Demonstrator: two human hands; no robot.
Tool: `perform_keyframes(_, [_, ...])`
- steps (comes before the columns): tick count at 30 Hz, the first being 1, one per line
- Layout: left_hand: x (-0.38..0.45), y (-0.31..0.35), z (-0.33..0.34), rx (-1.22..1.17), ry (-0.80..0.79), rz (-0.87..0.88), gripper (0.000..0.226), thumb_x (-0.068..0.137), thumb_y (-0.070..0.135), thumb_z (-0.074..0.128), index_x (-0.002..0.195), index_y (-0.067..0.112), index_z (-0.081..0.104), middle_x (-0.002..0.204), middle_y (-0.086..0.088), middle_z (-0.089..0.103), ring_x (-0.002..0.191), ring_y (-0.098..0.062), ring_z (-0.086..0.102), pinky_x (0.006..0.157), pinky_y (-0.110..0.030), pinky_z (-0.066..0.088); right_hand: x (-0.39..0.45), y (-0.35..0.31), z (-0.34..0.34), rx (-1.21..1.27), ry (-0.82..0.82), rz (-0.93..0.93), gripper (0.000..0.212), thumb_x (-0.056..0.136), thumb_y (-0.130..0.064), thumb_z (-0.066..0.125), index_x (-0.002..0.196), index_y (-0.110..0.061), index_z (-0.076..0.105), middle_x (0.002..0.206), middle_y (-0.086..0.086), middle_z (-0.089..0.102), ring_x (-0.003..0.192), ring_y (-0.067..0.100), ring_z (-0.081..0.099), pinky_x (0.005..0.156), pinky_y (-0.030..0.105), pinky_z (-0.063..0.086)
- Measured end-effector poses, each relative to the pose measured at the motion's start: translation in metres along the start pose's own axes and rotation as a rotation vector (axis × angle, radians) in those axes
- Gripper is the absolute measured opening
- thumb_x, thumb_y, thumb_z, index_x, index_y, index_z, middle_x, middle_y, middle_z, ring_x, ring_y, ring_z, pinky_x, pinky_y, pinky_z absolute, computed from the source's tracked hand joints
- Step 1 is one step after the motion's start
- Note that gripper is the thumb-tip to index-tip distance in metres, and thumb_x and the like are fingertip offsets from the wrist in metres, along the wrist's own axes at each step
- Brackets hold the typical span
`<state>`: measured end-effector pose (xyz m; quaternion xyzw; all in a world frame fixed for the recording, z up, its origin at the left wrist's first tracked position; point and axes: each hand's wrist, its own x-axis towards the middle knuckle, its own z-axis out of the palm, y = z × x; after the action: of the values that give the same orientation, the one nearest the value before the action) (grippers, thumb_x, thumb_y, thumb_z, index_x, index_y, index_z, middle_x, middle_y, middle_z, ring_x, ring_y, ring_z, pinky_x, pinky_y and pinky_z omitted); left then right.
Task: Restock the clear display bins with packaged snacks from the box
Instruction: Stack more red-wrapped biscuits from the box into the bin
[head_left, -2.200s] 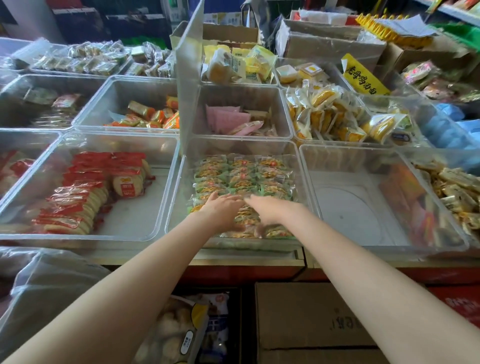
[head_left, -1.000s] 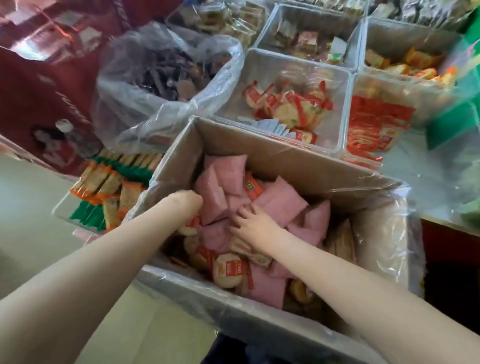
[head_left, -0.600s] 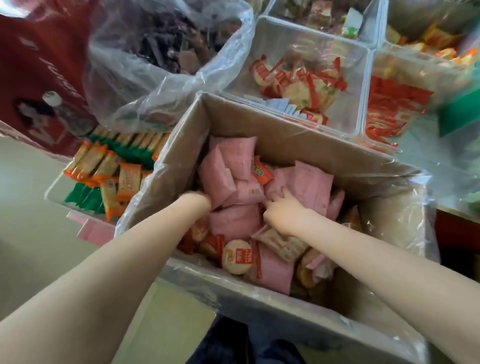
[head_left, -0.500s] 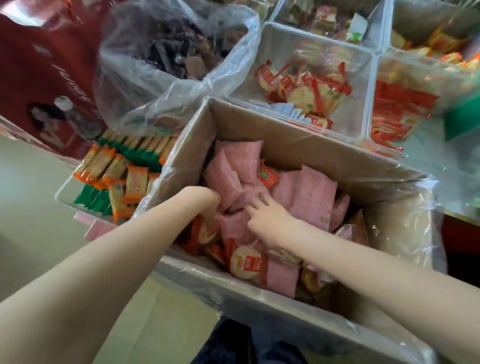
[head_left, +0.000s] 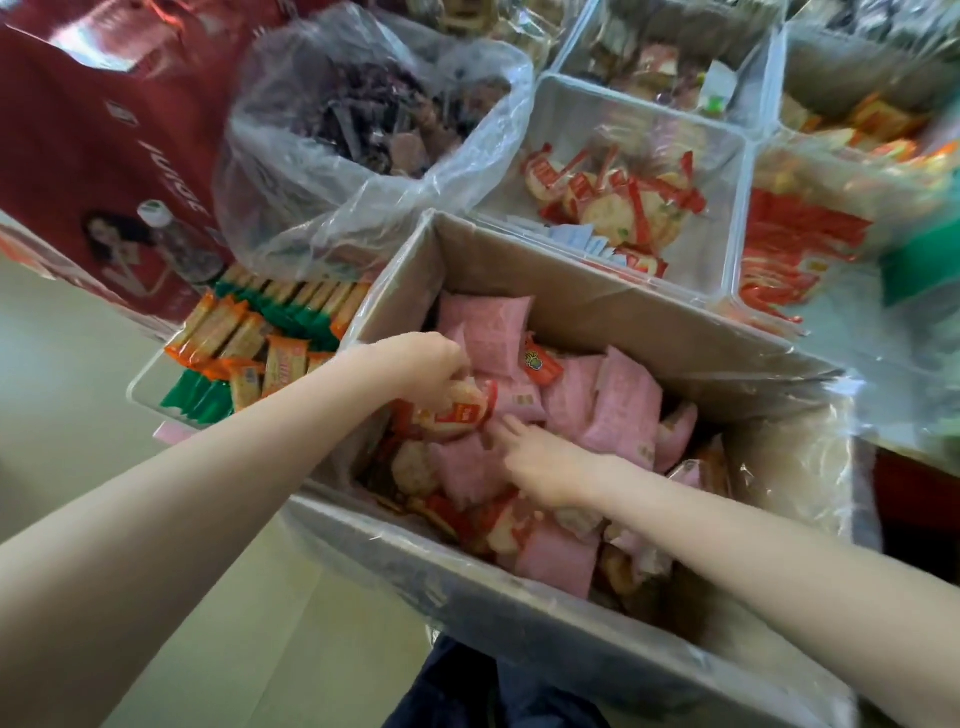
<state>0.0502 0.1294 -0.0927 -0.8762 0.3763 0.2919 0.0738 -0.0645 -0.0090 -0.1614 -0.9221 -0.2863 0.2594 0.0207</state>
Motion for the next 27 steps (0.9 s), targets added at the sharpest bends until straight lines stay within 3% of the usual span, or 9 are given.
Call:
perform_keyframes(4, [0.007, 0.003, -0.007, -0.343, 0.256, -0.044, 0.022, 0.088, 0.021, 0.058, 0.103, 0.006, 0.054, 0.103, -0.014, 0.062, 0.100, -0.031, 0.057, 0.077, -0.032, 0.040, -0.026, 0.047, -0.071, 0.705, 0.434, 0.302, 0.029, 0.078, -0.013, 0.073, 0.103, -0.002, 0.064, 0.109, 0.010, 0.036, 0.102, 0.019, 0.040, 0.093, 0.020, 0.036])
perform_keyframes(6, [0.011, 0.010, -0.011, -0.750, 0.303, -0.026, 0.017, 0.095, 0.023, 0.051, 0.096, 0.007, 0.058, 0.089, -0.011, 0.059, 0.085, -0.024, 0.056, 0.078, -0.031, 0.041, -0.035, 0.063, -0.085, 0.807, 0.506, 0.361, 0.017, 0.079, -0.007, 0.071, 0.095, -0.007, 0.064, 0.104, 0.008, 0.042, 0.097, 0.019, 0.047, 0.087, 0.014, 0.041])
perform_keyframes(9, [0.012, 0.019, -0.020, -1.345, 0.179, 0.021, 0.040, 0.093, 0.043, 0.048, 0.106, 0.007, 0.062, 0.093, -0.006, 0.063, 0.082, -0.015, 0.057, 0.082, -0.033, 0.048, -0.034, 0.078, -0.079, 0.916, 0.559, 0.457, 0.022, 0.079, -0.015, 0.072, 0.075, -0.025, 0.053, 0.089, 0.008, 0.059, 0.083, 0.027, 0.058, 0.087, 0.045, 0.050])
perform_keyframes(11, [0.016, 0.016, -0.021, -1.218, 0.171, 0.040, 0.045, 0.080, 0.043, 0.068, 0.109, 0.010, 0.058, 0.096, -0.002, 0.064, 0.086, -0.013, 0.059, 0.083, -0.031, 0.050, -0.028, 0.081, -0.071, 0.997, 0.642, 0.487, 0.020, 0.080, -0.018, 0.072, 0.077, -0.023, 0.053, 0.088, 0.005, 0.060, 0.082, 0.021, 0.057, 0.083, 0.041, 0.051])
perform_keyframes(14, [0.021, 0.002, -0.027, -0.820, 0.395, -0.073, 0.044, 0.074, 0.022, 0.077, 0.110, 0.012, 0.054, 0.089, 0.001, 0.058, 0.083, -0.014, 0.054, 0.071, -0.025, 0.044, -0.013, 0.079, -0.056, 1.162, 0.717, 0.603, 0.022, 0.087, -0.020, 0.064, 0.105, -0.010, 0.056, 0.105, 0.009, 0.060, 0.102, 0.024, 0.058, 0.087, 0.029, 0.047])
perform_keyframes(16, [0.018, -0.007, -0.033, -0.670, 0.544, -0.162, 0.046, 0.076, 0.022, 0.073, 0.115, 0.012, 0.051, 0.094, -0.002, 0.060, 0.087, -0.019, 0.055, 0.074, -0.027, 0.043, 0.000, 0.078, -0.036, 0.978, 0.571, 0.738, 0.035, 0.092, -0.025, 0.057, 0.118, -0.002, 0.054, 0.119, 0.014, 0.060, 0.113, 0.029, 0.055, 0.091, 0.031, 0.041])
perform_keyframes(20, [0.010, -0.009, -0.034, -0.561, 0.667, -0.147, 0.043, 0.075, 0.022, 0.069, 0.113, 0.008, 0.051, 0.099, -0.010, 0.064, 0.095, -0.028, 0.059, 0.080, -0.035, 0.045, 0.035, 0.065, -0.020, 0.656, 0.268, 0.651, 0.048, 0.099, -0.022, 0.041, 0.143, -0.006, 0.029, 0.142, 0.022, 0.036, 0.127, 0.036, 0.040, 0.098, 0.032, 0.032])
perform_keyframes(22, [0.009, -0.008, -0.032, -0.538, 0.689, -0.138, 0.041, 0.075, 0.022, 0.069, 0.111, 0.009, 0.052, 0.098, -0.010, 0.064, 0.095, -0.029, 0.059, 0.079, -0.036, 0.045, 0.044, 0.054, -0.025, 0.553, 0.197, 0.607, 0.049, 0.100, -0.020, 0.037, 0.145, -0.008, 0.023, 0.144, 0.019, 0.035, 0.125, 0.034, 0.042, 0.098, 0.031, 0.033])
perform_keyframes(27, [0.006, -0.011, -0.029, -0.543, 0.667, -0.081, 0.040, 0.075, 0.022, 0.070, 0.109, 0.012, 0.052, 0.091, -0.003, 0.063, 0.090, -0.024, 0.060, 0.075, -0.032, 0.046, 0.020, 0.052, -0.008, 0.458, 0.298, 0.565, 0.029, 0.092, -0.010, 0.047, 0.118, -0.003, 0.060, 0.121, 0.013, 0.062, 0.112, 0.030, 0.057, 0.082, 0.025, 0.043])
